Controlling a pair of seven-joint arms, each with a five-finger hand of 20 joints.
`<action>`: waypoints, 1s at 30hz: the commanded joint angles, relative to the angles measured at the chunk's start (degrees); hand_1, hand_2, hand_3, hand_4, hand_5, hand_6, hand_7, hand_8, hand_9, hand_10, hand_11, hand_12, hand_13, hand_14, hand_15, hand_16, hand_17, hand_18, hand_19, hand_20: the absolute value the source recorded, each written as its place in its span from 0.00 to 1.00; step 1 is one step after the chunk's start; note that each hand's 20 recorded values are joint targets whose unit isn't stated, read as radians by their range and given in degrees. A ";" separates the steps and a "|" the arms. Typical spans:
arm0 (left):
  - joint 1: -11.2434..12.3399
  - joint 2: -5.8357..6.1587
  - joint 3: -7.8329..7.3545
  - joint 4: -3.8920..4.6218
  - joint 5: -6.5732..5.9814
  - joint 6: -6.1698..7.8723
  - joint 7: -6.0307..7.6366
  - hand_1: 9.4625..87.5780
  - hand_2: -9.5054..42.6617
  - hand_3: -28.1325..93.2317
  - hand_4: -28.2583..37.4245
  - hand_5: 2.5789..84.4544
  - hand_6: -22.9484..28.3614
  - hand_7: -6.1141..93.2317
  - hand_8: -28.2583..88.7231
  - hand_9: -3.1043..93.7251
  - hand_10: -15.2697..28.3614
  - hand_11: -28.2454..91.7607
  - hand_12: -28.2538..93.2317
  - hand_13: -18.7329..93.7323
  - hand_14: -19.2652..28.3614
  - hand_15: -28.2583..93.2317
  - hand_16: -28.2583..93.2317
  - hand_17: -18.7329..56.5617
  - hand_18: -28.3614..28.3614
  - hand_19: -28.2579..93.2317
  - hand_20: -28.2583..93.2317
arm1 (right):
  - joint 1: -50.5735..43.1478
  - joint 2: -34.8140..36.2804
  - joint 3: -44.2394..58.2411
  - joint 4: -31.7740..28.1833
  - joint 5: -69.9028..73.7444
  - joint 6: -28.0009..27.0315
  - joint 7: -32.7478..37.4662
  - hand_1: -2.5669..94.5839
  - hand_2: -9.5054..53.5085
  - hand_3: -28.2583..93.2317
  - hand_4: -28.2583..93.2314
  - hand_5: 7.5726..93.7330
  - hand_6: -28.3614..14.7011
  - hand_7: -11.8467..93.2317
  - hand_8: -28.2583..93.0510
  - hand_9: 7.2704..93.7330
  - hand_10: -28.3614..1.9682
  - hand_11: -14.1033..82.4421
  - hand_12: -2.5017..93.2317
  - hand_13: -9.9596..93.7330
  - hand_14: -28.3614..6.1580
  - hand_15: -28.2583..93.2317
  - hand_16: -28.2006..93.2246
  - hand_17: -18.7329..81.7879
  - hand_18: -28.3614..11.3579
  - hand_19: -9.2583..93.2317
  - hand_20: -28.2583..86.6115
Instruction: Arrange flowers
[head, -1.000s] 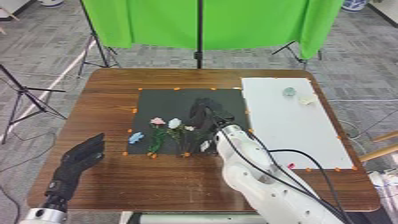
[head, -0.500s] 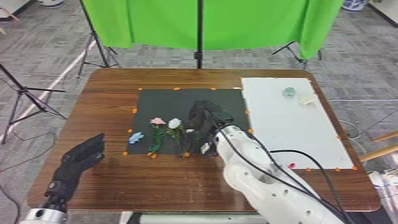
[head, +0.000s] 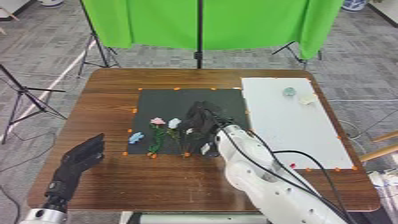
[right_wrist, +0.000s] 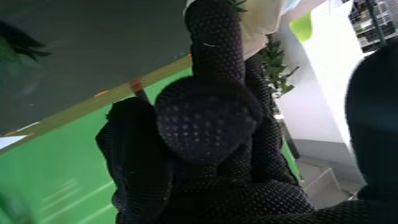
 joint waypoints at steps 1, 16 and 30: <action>0.92 -0.57 -0.10 -0.15 0.19 -0.40 -0.53 0.32 0.00 0.72 0.16 0.42 0.51 0.14 0.21 0.39 0.59 0.33 0.36 0.43 0.71 0.29 0.27 0.33 0.69 0.25 0.37 | 0.15 0.30 -0.07 -0.83 0.70 -0.20 0.00 0.20 0.07 0.79 0.10 0.63 0.62 0.23 0.16 0.92 0.44 0.31 0.23 1.00 0.73 0.67 0.52 0.82 0.32 1.00 0.74; 0.85 -0.24 -0.23 -0.15 -0.03 -0.66 -1.07 0.31 0.00 0.72 0.17 0.43 0.51 0.14 0.21 0.39 0.59 0.32 0.37 0.43 0.71 0.29 0.27 0.33 0.69 0.25 0.37 | -0.28 0.55 -0.52 -0.76 1.38 3.34 0.93 0.29 0.19 0.78 0.10 0.80 0.61 0.29 0.16 0.86 0.41 0.30 0.23 1.00 0.72 0.66 0.52 0.82 0.32 1.00 0.74; 0.69 -0.05 -0.18 -0.09 0.07 -0.86 -1.13 0.31 0.00 0.72 0.17 0.43 0.51 0.14 0.21 0.39 0.59 0.33 0.37 0.43 0.71 0.30 0.27 0.33 0.69 0.25 0.37 | -0.44 1.02 -0.25 -1.13 1.83 2.94 0.73 0.28 0.20 0.77 0.11 0.74 0.64 0.28 0.15 0.79 0.39 0.26 0.21 0.99 0.71 0.64 0.54 0.80 0.31 1.00 0.73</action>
